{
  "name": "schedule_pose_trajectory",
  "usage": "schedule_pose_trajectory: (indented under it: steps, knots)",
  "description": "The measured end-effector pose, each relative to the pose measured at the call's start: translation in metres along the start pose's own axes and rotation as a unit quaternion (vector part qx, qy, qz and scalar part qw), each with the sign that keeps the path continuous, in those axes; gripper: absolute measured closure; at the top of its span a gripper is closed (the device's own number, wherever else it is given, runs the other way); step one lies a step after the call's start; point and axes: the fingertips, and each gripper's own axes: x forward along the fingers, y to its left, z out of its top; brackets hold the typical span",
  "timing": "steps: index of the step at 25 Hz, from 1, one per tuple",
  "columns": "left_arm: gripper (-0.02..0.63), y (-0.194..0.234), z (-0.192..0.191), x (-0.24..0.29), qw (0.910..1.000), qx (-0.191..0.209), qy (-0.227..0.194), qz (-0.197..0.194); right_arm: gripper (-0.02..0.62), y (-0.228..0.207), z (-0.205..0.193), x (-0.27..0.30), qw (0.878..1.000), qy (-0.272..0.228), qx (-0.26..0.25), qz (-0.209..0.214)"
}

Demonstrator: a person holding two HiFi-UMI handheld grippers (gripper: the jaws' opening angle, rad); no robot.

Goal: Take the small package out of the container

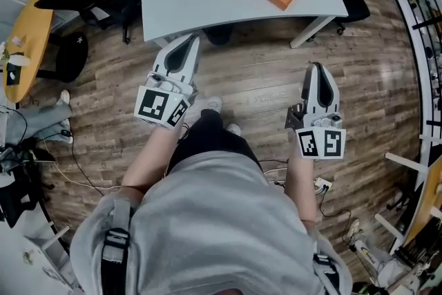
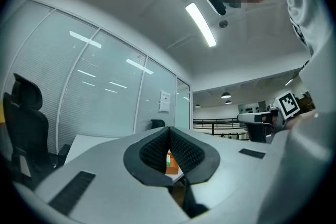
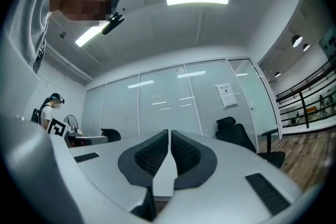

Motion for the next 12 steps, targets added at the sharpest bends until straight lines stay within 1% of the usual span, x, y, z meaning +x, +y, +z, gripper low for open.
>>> schedule_pose_trajectory:
  steps: [4,7,12]
  knots:
    - [0.587,0.023,-0.004,0.031,0.9999,-0.002,-0.009,-0.005,0.545,-0.003,-0.005,0.032,1.0,0.002,-0.007,0.015]
    - [0.588,0.042,-0.003,0.064,0.9996,-0.001,-0.016,-0.023,0.545,-0.01,-0.004,0.065,1.0,-0.002,-0.015,0.008]
    - [0.588,0.082,0.01,0.121,0.9979,0.014,-0.029,-0.056,0.545,-0.028,-0.001,0.136,0.999,-0.015,-0.039,-0.011]
